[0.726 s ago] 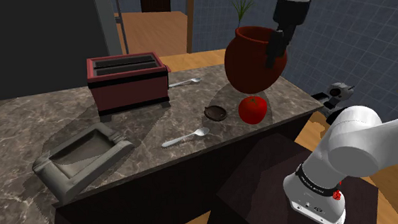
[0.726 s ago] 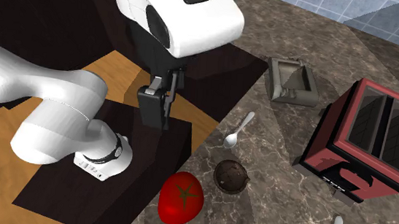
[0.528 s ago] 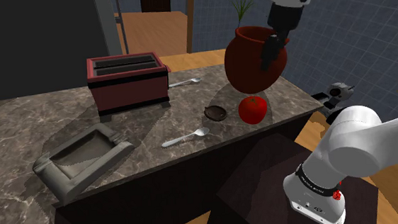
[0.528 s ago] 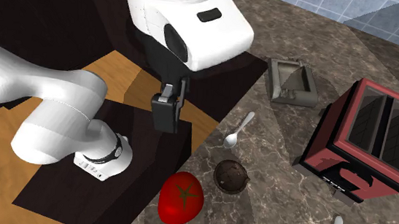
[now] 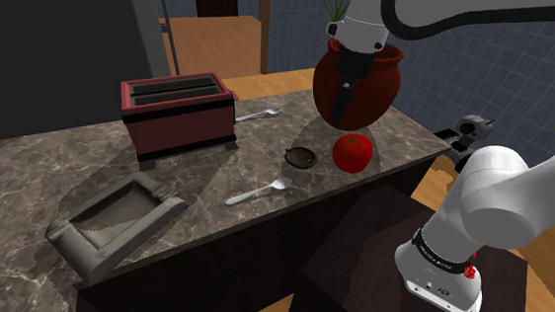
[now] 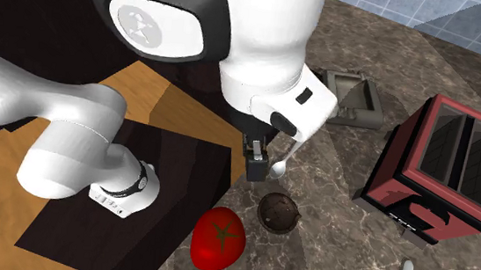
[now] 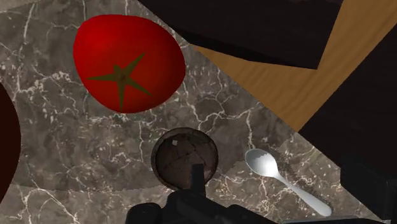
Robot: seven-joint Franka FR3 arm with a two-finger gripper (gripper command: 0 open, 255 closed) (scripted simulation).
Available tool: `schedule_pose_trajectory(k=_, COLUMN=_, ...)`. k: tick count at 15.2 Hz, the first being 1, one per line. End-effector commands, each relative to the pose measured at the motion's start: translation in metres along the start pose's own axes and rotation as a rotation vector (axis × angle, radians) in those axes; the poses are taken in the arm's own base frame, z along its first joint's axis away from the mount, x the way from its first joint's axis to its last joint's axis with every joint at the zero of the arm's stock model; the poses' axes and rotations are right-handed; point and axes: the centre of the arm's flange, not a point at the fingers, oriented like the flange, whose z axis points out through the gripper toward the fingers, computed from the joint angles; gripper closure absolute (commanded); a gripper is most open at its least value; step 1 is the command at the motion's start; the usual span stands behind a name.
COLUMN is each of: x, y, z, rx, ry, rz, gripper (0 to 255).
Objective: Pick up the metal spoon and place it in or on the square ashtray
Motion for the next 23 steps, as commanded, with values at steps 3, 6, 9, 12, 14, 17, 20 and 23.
schedule_pose_trajectory(k=3, x=0.027, y=-0.006, z=0.041, rx=0.034, ry=0.03, rz=-0.122, gripper=0)
schedule_pose_trajectory(k=6, x=0.048, y=-0.014, z=0.071, rx=0.059, ry=0.05, rz=-0.212, gripper=0)
schedule_pose_trajectory(k=9, x=0.069, y=-0.024, z=0.1, rx=0.084, ry=0.071, rz=-0.302, gripper=0)
schedule_pose_trajectory(k=12, x=0.089, y=-0.036, z=0.129, rx=0.11, ry=0.091, rz=-0.393, gripper=0)
schedule_pose_trajectory(k=14, x=0.103, y=-0.046, z=0.148, rx=0.127, ry=0.105, rz=-0.453, gripper=0)
schedule_pose_trajectory(k=17, x=0.122, y=-0.063, z=0.175, rx=0.152, ry=0.126, rz=-0.543, gripper=0)
schedule_pose_trajectory(k=20, x=0.136, y=-0.077, z=0.196, rx=0.172, ry=0.142, rz=-0.613, gripper=0)
schedule_pose_trajectory(k=23, x=0.137, y=-0.081, z=0.211, rx=0.172, ry=0.142, rz=-0.613, gripper=0)
